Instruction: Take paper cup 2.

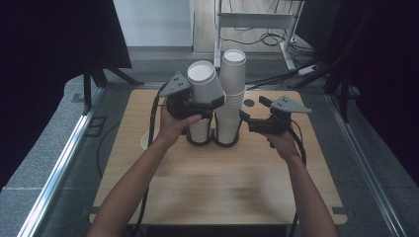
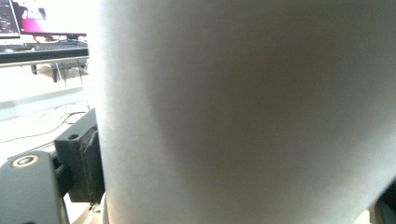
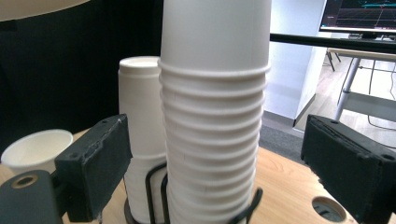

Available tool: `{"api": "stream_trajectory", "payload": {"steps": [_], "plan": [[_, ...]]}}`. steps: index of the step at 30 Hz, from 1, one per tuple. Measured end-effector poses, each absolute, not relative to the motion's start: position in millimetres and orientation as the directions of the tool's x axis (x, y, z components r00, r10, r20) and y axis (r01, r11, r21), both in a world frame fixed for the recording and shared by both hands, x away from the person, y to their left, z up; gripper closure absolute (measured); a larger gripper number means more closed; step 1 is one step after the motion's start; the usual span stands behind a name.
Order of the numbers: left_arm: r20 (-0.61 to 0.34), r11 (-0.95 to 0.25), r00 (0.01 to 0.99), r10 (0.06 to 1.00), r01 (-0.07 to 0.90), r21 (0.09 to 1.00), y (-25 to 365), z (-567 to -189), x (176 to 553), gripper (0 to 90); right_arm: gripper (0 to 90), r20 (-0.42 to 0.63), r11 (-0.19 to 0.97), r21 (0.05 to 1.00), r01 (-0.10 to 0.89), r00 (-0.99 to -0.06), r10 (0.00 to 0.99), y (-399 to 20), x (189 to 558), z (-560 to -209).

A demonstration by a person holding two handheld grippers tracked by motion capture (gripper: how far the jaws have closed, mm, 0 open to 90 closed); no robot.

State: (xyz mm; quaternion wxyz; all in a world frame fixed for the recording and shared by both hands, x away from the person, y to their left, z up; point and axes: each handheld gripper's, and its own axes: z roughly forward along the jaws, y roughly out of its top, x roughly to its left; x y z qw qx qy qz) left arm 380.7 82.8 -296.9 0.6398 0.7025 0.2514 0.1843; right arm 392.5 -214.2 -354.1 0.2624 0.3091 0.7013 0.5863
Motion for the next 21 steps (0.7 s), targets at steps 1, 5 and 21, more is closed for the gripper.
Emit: {"api": "stream_trajectory", "payload": {"steps": [1,5,21], "plan": [[-0.063,-0.056,0.808,0.585,0.118,0.991,83,-299,379,12.2,8.8,-0.009,0.126,0.984,0.126,-0.670,0.742,-216,391,-356],[-0.075,-0.051,0.813,0.577,0.128,0.990,85,-306,372,12.2,9.6,-0.001,0.124,0.983,0.133,-0.676,0.737,-221,384,-363],[-0.061,-0.089,0.803,0.593,0.141,0.986,95,-342,342,12.1,12.7,-0.017,0.170,0.975,0.140,-0.721,0.693,-211,352,-393]]}}
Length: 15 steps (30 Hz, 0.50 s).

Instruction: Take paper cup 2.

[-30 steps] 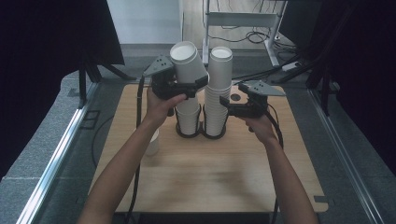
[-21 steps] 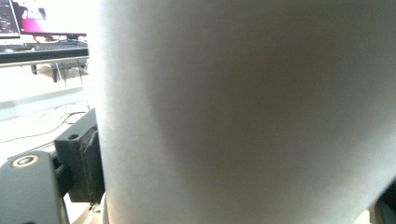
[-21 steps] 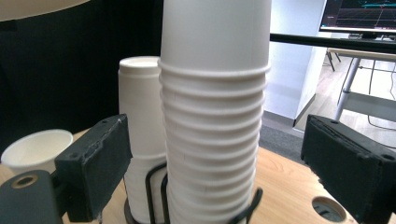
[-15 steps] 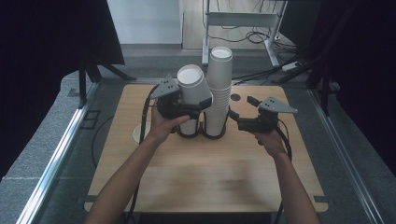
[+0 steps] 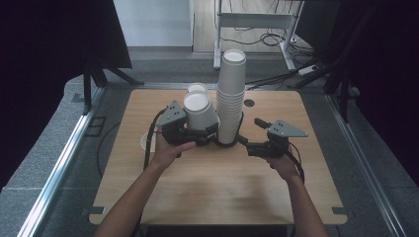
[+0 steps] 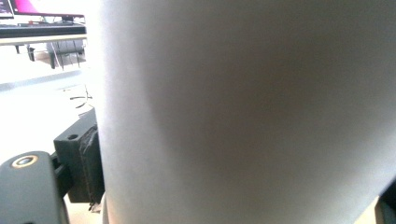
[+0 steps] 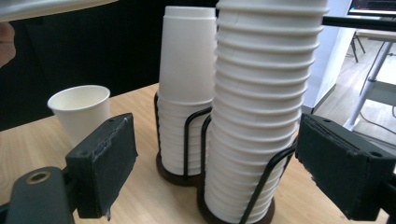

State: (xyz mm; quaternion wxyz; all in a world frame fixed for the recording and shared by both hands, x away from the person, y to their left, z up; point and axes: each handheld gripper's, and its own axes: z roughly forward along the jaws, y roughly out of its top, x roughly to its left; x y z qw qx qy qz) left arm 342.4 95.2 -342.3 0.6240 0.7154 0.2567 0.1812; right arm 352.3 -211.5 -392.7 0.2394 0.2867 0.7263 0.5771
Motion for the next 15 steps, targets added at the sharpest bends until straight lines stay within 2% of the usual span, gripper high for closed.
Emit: {"api": "stream_trajectory", "payload": {"steps": [6,15], "plan": [[-0.041,-0.124,0.802,0.596,0.142,0.982,99,-354,329,12.1,13.0,0.017,0.148,0.975,0.164,-0.725,0.689,-212,347,-409],[-0.075,-0.124,0.809,0.583,0.180,0.976,101,-377,318,12.1,13.5,0.047,0.120,0.977,0.174,-0.731,0.681,-213,335,-421]]}}
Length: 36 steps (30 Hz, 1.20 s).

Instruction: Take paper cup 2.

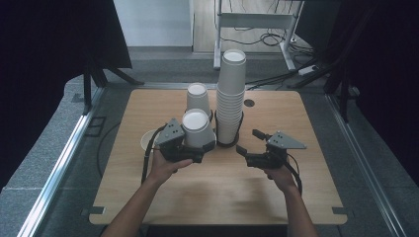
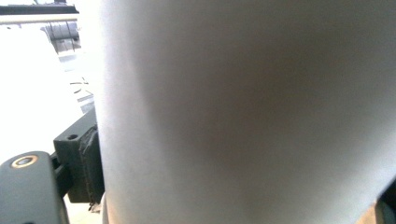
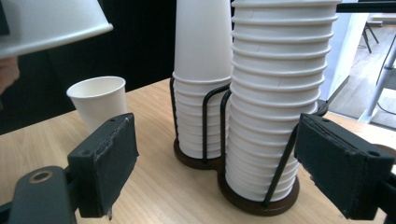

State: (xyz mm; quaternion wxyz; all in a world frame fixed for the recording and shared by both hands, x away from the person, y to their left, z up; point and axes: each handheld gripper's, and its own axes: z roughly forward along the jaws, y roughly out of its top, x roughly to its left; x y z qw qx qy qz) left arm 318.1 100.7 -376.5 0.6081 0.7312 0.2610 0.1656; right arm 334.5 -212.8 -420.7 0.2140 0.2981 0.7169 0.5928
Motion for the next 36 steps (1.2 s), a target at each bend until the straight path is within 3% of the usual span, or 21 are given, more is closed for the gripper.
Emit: {"api": "stream_trajectory", "payload": {"steps": [20,36], "plan": [[-0.060,-0.213,0.812,0.581,0.223,0.951,89,-418,308,12.1,14.5,0.062,0.127,0.972,0.198,-0.738,0.672,-211,318,-440],[0.034,-0.364,0.802,0.596,0.233,0.902,74,-447,308,12.1,14.5,0.070,0.128,0.970,0.205,-0.745,0.664,-210,304,-445]]}}
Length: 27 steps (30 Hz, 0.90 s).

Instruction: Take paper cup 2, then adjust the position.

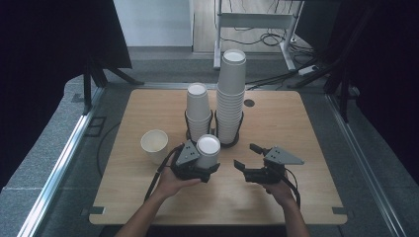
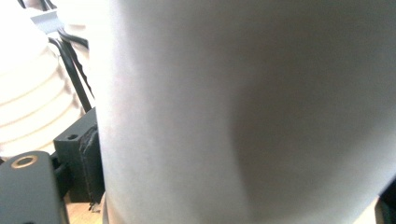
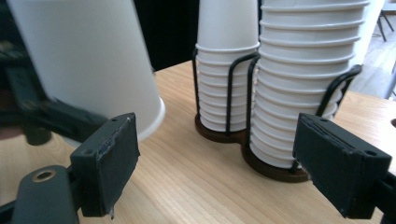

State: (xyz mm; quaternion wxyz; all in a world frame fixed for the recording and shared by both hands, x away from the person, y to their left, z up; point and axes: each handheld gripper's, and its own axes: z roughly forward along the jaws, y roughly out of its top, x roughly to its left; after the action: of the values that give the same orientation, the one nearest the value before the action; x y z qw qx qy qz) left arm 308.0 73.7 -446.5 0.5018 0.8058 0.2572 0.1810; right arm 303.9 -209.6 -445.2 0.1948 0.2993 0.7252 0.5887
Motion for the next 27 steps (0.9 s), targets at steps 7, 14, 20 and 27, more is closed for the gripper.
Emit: {"api": "stream_trajectory", "payload": {"steps": [7,14,20,27], "plan": [[0.058,-0.440,0.809,0.585,0.257,0.861,61,-462,310,12.0,14.3,0.090,0.105,0.976,0.193,-0.788,0.609,-203,296,-443],[0.051,-0.481,0.820,0.571,0.283,0.830,52,-471,313,11.8,14.1,0.126,0.085,0.975,0.206,-0.823,0.555,-194,292,-444],[0.054,-0.515,0.839,0.541,0.280,0.810,46,-476,311,11.8,13.4,0.153,0.082,0.970,0.227,-0.840,0.521,-186,294,-448],[0.066,-0.555,0.862,0.502,0.263,0.789,36,-482,306,11.8,13.3,0.178,0.093,0.962,0.256,-0.849,0.498,-180,297,-457]]}}
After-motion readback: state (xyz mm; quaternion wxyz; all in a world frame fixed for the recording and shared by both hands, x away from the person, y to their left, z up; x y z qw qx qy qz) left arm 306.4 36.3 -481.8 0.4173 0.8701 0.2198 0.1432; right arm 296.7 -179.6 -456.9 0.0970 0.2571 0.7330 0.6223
